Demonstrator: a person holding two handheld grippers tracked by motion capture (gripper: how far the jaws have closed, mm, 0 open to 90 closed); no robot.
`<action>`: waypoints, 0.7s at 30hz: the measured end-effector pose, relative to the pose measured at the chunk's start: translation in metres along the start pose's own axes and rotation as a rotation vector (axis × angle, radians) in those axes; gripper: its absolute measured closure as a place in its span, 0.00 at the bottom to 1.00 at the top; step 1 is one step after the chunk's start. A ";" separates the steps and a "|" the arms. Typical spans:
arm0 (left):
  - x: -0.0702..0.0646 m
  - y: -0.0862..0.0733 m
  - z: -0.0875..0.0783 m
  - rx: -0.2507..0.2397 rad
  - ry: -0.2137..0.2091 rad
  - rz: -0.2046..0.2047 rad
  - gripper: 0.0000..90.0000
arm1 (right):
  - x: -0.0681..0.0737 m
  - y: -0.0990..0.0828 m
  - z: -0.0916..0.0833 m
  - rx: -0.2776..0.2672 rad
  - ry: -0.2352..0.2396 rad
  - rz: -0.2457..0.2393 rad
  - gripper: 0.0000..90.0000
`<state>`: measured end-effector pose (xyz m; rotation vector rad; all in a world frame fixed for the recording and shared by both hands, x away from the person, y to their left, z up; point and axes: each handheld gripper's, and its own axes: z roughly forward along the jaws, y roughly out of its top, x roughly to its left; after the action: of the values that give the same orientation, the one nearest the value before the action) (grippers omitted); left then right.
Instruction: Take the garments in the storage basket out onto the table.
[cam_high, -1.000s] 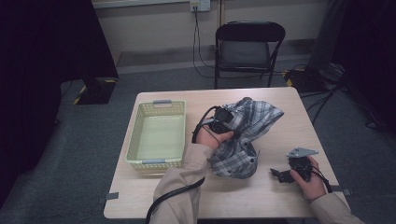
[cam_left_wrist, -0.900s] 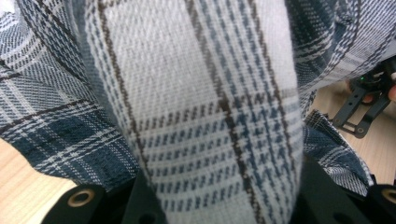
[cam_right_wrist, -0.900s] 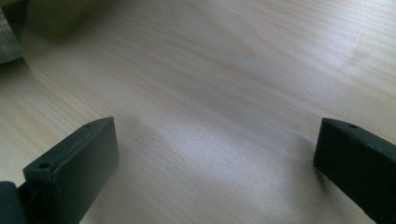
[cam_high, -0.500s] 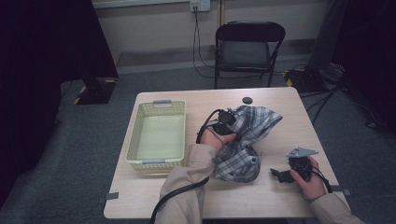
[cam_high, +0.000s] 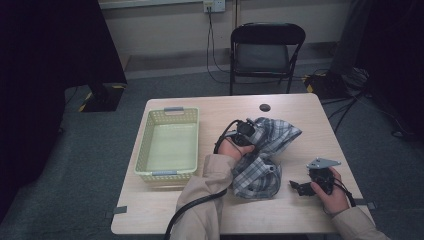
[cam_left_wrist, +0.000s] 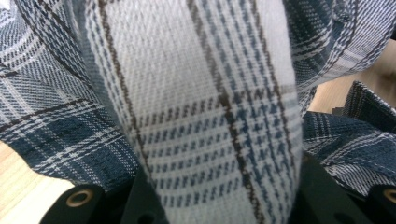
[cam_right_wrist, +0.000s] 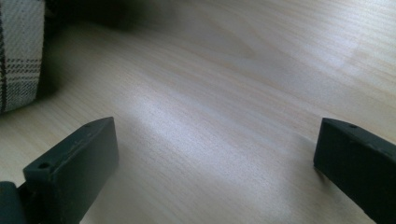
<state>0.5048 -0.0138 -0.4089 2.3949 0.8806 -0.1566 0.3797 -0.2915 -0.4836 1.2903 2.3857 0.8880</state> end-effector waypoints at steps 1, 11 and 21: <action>-0.001 0.001 0.001 0.004 0.004 0.001 0.76 | 0.000 0.000 0.000 0.000 0.001 0.000 0.00; -0.002 0.007 0.014 0.026 0.024 -0.005 0.75 | 0.000 0.000 0.000 0.000 0.000 0.000 0.00; 0.001 0.006 0.020 0.019 0.025 -0.027 0.72 | 0.000 0.000 0.000 0.000 0.000 0.000 0.00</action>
<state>0.5110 -0.0280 -0.4234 2.4080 0.9274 -0.1469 0.3797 -0.2915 -0.4837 1.2898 2.3859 0.8882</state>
